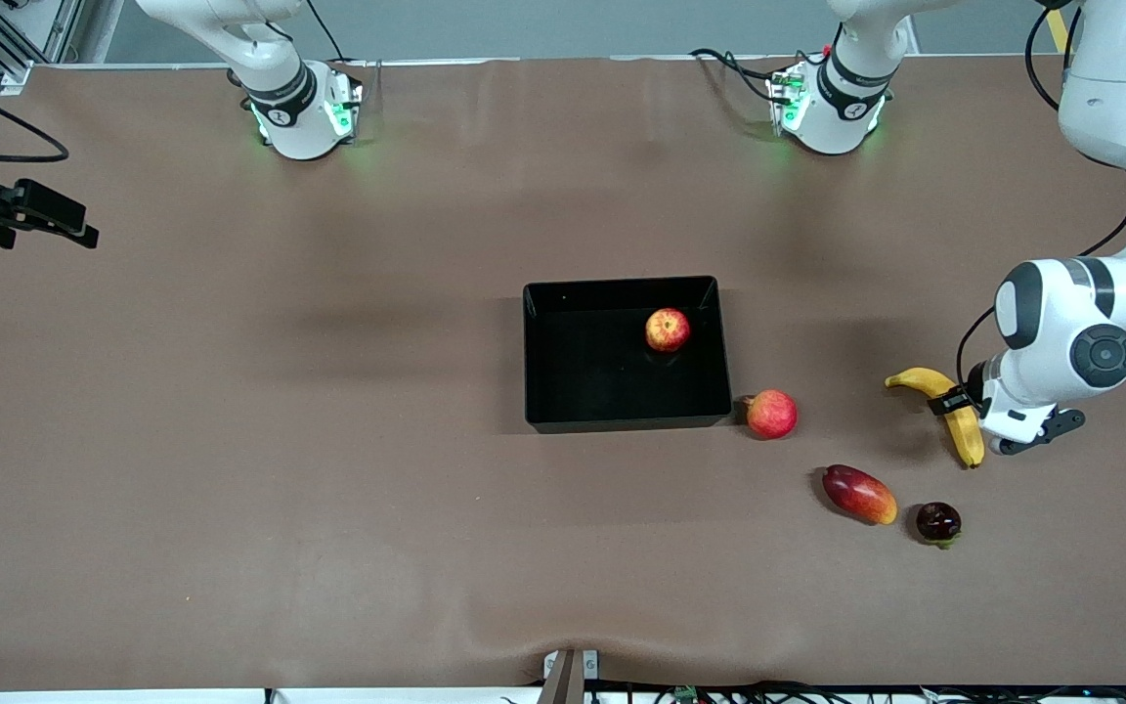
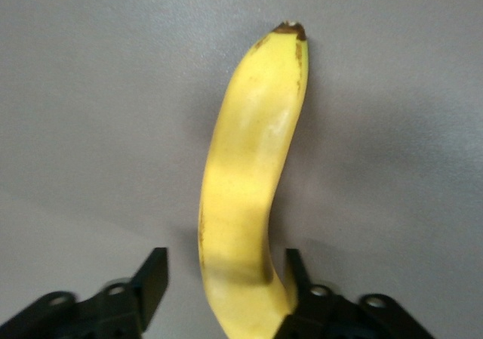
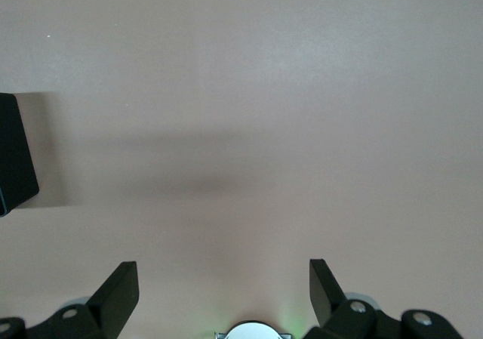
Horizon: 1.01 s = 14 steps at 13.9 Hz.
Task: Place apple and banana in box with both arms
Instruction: 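Move the left gripper to the yellow banana and grasp it, then lift the banana and carry it toward the box with the left gripper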
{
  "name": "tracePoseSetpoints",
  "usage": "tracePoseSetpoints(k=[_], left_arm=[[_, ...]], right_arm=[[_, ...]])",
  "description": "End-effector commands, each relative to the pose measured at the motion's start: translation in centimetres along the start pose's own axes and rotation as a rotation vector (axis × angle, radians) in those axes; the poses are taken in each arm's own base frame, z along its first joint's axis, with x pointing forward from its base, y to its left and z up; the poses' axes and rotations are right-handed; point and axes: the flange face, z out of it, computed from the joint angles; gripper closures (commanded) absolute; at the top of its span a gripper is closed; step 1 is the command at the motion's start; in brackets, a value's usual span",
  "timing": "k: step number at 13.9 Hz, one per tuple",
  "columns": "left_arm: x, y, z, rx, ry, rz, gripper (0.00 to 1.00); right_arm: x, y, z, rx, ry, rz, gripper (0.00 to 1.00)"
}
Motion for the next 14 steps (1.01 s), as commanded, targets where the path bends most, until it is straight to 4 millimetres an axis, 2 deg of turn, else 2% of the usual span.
tracePoseSetpoints(k=[1,4,6,8,9,11,13,14], left_arm=[[0.3,0.3,-0.5,-0.013,0.017,-0.006,1.00],[0.3,0.2,-2.3,-0.011,0.032,0.003,1.00],[-0.6,0.5,-6.1,0.010,0.019,0.014,1.00],[-3.0,3.4,-11.5,0.022,0.001,0.058,1.00],[-4.4,5.4,-14.0,0.032,-0.005,0.069,1.00],[-7.2,10.8,-17.3,0.032,-0.021,0.039,1.00],[-10.6,17.0,-18.9,-0.007,-0.027,-0.039,1.00],[-12.2,19.9,-19.0,-0.025,-0.039,-0.072,1.00]], right_arm=[[-0.5,-0.5,-1.5,0.000,0.024,-0.007,0.00],[-0.6,-0.6,-1.2,0.000,-0.007,-0.016,0.00],[-0.6,-0.6,-1.4,-0.011,-0.001,-0.014,0.00],[-0.7,0.0,-2.2,-0.002,0.016,-0.003,0.00],[-0.7,-0.1,-2.4,-0.004,0.021,-0.004,0.00],[-0.5,-0.6,-2.2,-0.004,0.019,-0.015,0.00],[-0.5,-0.8,-2.3,-0.010,0.023,-0.020,0.00],[-0.4,-0.7,-2.4,-0.010,0.031,-0.018,0.00]])
